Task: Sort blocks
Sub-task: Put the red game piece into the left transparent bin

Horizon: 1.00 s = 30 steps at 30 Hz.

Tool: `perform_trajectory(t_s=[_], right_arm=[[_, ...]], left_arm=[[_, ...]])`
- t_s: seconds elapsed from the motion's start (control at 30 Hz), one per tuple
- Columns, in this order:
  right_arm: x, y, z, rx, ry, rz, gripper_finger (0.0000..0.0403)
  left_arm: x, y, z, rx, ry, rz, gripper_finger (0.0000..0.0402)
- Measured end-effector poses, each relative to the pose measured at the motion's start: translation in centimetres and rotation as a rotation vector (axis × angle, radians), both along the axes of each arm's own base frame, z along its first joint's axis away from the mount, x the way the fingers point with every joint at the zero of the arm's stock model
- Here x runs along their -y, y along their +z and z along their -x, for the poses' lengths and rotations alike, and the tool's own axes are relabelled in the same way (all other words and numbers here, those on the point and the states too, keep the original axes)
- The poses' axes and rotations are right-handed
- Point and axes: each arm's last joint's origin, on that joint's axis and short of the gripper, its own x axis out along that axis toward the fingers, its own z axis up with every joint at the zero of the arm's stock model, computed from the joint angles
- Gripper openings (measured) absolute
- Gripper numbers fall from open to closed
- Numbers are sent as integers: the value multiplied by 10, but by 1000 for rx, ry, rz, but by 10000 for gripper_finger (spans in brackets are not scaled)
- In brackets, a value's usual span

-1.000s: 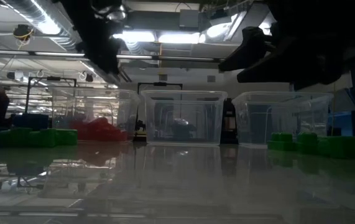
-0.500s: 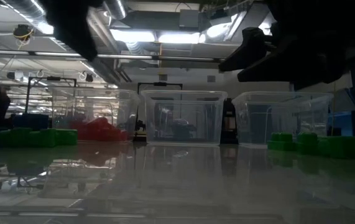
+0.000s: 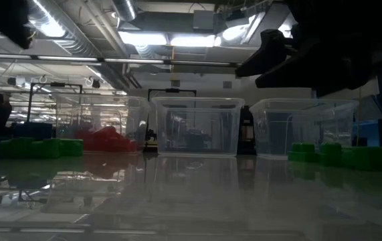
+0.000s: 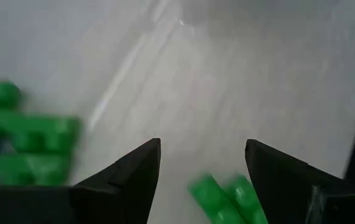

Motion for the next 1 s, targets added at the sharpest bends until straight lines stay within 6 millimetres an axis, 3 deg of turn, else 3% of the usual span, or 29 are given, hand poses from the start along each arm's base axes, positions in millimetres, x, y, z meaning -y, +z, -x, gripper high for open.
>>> perform_trajectory(t_s=[0.27,0.67,0.8,1.0], right_arm=[[0,0,0,0,0,-1,305],[0,0,0,0,0,-2,305],[0,0,0,0,0,-2,305],[0,0,0,-1,-2,-6,305]], left_arm=[[46,-30,4,-137,-27,134,223],[114,-69,-1,-128,-185,335,223],[126,-82,6,-216,-234,359,223],[128,-86,16,-273,-248,338,223]])
